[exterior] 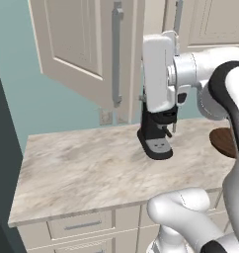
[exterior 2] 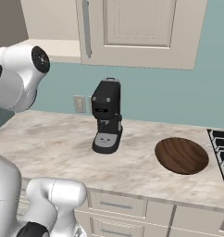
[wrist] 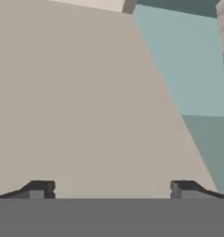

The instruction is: Open the cabinet and move the ladle to the pot. Then close the cabinet.

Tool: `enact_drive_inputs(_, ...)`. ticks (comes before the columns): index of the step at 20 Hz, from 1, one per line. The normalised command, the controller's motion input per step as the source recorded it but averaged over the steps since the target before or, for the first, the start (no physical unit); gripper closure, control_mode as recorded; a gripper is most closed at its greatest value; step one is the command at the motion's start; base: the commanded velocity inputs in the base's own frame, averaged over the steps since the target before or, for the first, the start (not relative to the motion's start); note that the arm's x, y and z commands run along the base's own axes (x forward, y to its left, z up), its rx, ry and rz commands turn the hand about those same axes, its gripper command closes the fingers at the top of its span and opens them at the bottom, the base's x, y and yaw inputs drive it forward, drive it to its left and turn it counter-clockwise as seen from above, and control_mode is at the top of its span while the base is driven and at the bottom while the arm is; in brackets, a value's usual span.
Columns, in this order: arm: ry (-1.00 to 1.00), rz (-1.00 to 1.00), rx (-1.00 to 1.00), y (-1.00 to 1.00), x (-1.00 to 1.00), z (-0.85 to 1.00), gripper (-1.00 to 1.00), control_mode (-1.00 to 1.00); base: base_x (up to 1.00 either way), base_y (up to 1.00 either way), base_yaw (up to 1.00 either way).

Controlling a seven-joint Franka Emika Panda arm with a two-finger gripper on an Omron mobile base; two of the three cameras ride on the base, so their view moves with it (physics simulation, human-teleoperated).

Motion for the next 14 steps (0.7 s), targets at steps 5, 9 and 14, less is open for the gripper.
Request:
enact_drive_inputs(5,-0.01,0.03,0.0,0.33,-0.38,0.07,-1.0,-1.0,0.0,0.0,0.0)
enact_drive_inputs(9,-0.04,-0.19,-0.14,-0.85,0.08,0.13,-1.0,-1.0,0.0,0.0,0.0)
enact_drive_inputs(14,-0.04,-0.34,-0.24,-1.0,0.23,0.06,-1.0,-1.0,0.0,0.0,0.0)
